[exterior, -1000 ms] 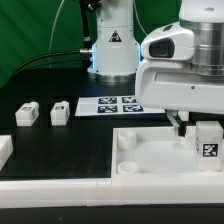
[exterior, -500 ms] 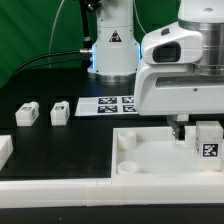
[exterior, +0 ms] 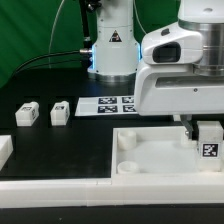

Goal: Assemble one leg

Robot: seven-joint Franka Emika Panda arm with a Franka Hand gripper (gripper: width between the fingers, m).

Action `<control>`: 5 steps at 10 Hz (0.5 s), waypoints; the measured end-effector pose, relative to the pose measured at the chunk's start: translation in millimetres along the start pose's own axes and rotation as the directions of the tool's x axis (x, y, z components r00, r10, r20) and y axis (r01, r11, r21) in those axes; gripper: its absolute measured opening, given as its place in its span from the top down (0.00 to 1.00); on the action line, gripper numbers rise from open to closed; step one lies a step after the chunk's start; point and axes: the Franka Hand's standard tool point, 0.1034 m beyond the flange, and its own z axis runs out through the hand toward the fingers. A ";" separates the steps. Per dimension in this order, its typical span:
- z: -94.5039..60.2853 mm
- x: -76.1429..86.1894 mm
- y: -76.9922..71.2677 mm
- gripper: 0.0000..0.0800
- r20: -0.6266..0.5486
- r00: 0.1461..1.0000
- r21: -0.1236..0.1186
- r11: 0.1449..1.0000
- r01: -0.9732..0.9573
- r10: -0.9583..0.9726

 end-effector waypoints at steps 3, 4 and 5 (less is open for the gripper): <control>0.0 0.0 0.0 0.64 0.000 1.000 0.000 1.000 0.000 0.000; 0.0 0.0 0.0 0.64 0.000 1.000 0.000 1.000 0.000 0.000; 0.0 0.0 0.0 0.64 0.000 1.000 0.000 1.000 0.000 0.000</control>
Offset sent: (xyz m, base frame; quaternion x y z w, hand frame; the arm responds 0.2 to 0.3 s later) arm 0.0000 0.0000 0.0000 0.0000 0.0000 0.0000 1.0000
